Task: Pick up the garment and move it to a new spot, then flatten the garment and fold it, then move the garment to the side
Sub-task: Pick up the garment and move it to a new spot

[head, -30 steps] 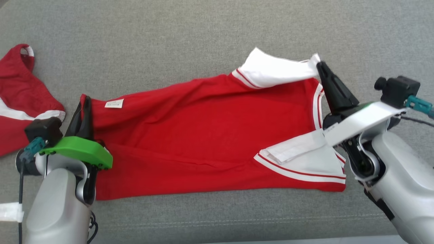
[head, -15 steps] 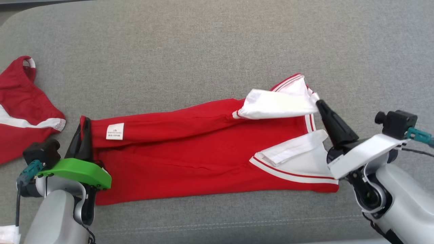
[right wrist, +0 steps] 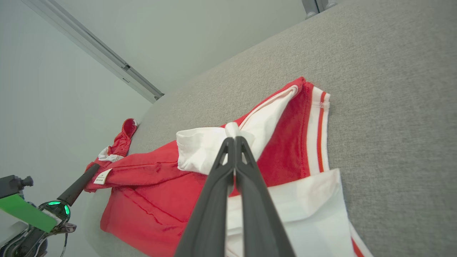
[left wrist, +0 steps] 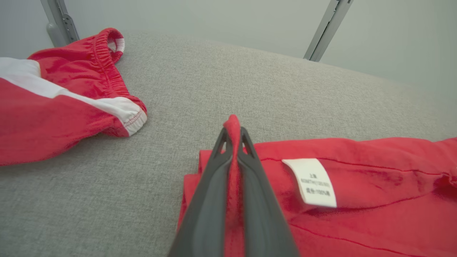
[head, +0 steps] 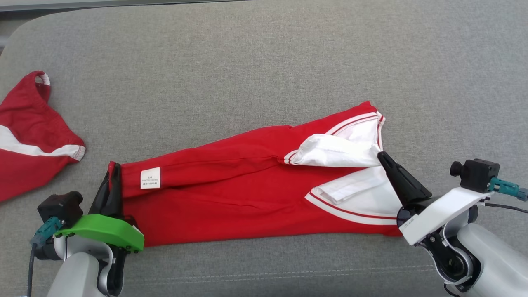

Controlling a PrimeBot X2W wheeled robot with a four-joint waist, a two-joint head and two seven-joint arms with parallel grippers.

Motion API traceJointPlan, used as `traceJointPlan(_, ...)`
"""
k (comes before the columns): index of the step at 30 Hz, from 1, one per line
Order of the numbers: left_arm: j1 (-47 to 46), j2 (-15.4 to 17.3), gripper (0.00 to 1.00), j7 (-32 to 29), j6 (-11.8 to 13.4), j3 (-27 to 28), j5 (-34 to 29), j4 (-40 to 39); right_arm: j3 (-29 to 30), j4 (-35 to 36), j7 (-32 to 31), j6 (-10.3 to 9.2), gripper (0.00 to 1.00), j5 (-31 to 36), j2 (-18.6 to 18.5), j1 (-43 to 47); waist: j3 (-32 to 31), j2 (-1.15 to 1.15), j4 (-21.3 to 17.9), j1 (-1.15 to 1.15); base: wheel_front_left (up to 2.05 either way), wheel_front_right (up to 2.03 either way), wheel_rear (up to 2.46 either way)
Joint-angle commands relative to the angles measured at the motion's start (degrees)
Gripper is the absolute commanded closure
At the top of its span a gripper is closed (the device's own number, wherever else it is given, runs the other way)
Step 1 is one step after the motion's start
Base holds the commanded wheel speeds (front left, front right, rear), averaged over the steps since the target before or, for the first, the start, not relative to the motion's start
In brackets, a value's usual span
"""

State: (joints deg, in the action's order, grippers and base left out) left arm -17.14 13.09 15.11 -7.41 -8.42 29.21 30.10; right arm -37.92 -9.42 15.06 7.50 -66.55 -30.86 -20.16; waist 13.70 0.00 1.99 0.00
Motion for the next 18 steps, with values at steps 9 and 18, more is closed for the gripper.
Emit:
traceJointPlan(9,0.9,-0.58,1.0,-0.07,-0.1,0.89,1.58,1.92,-3.14,-0.58,0.24,-0.02,1.0,-2.53,-1.18,1.63,-0.23,0.0,0.07,0.0,0.0,0.0,0.0)
traceJointPlan(18,0.97,-1.05,1.0,-0.07,-0.1,1.01,0.6,4.06,-8.17,-4.18,0.24,-0.02,1.0,-2.1,-1.78,-0.16,-0.54,0.0,-0.19,0.0,0.0,0.0,0.0)
